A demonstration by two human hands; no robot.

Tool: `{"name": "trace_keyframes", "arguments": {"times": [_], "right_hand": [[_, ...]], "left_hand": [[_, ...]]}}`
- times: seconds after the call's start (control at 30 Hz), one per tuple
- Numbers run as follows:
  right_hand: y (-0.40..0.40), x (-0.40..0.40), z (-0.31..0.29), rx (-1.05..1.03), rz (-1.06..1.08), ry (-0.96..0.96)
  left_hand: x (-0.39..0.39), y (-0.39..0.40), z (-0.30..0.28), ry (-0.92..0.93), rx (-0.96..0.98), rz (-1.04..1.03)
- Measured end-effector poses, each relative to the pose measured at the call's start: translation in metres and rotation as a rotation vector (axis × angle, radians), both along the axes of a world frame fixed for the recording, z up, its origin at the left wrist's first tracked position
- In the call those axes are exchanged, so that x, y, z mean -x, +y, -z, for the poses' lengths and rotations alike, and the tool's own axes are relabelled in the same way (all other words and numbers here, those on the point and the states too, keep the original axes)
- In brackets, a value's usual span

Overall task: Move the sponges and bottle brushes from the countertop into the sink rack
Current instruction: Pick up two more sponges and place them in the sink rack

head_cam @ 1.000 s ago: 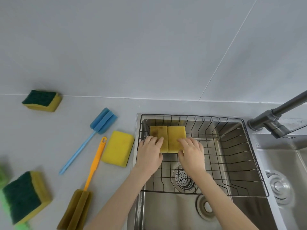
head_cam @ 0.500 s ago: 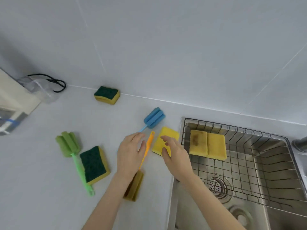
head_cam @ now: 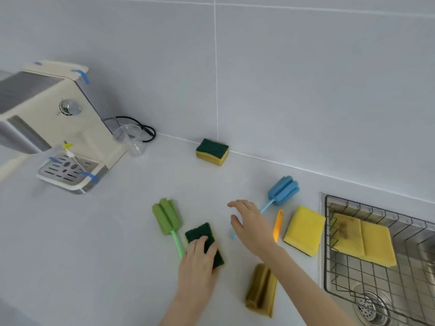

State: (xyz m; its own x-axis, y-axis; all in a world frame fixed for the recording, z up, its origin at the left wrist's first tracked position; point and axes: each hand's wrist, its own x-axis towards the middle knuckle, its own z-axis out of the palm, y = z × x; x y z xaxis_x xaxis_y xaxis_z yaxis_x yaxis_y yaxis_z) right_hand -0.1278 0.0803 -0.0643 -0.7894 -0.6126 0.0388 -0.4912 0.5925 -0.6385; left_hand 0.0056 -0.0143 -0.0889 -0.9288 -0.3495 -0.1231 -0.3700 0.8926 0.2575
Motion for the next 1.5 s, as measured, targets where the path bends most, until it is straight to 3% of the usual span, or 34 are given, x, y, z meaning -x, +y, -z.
{"name": "trace_keyframes", "arguments": {"times": [0.13, 0.3, 0.37, 0.5, 0.6, 0.73, 0.83, 1.03, 1.17, 1.33, 1.43, 1.5], "right_hand": [[-0.021, 0.013, -0.006, -0.001, 0.019, 0.017], [-0.037, 0.033, -0.012, 0.017, 0.096, 0.023], [-0.040, 0.040, -0.012, 0.021, 0.116, 0.018], [-0.045, 0.051, -0.004, 0.003, 0.129, -0.011], [-0.047, 0.057, 0.005, -0.006, 0.132, -0.025], [-0.057, 0.077, 0.016, -0.053, 0.080, -0.017], [-0.075, 0.108, 0.017, -0.063, 0.041, 0.045], [-0.119, 0.157, 0.026, -0.168, -0.033, 0.220], [-0.133, 0.162, 0.045, -0.260, -0.049, 0.290], [-0.140, 0.160, 0.050, -0.115, 0.048, 0.371], [-0.138, 0.167, 0.043, -0.063, 0.069, 0.304], [-0.131, 0.168, 0.035, 0.077, 0.172, 0.184]], "left_hand": [[0.015, -0.030, -0.015, 0.206, -0.188, -0.033], [0.054, -0.083, -0.057, 0.522, -0.921, -0.365], [0.072, -0.106, -0.062, 0.495, -1.114, -0.439], [0.105, -0.136, -0.049, 0.177, -1.273, -0.410], [0.129, -0.142, -0.033, 0.028, -1.181, -0.434], [0.144, -0.145, -0.018, 0.177, -0.805, -0.482], [0.137, -0.130, -0.016, 0.220, -0.549, -0.345], [0.120, -0.095, -0.008, 0.003, -0.212, -0.159], [0.119, -0.089, -0.007, -0.032, -0.188, -0.142], [0.118, -0.087, -0.004, -0.066, -0.158, -0.093], [0.119, -0.087, -0.004, -0.068, -0.162, -0.094], [0.119, -0.087, -0.003, -0.071, -0.164, -0.090]]}}
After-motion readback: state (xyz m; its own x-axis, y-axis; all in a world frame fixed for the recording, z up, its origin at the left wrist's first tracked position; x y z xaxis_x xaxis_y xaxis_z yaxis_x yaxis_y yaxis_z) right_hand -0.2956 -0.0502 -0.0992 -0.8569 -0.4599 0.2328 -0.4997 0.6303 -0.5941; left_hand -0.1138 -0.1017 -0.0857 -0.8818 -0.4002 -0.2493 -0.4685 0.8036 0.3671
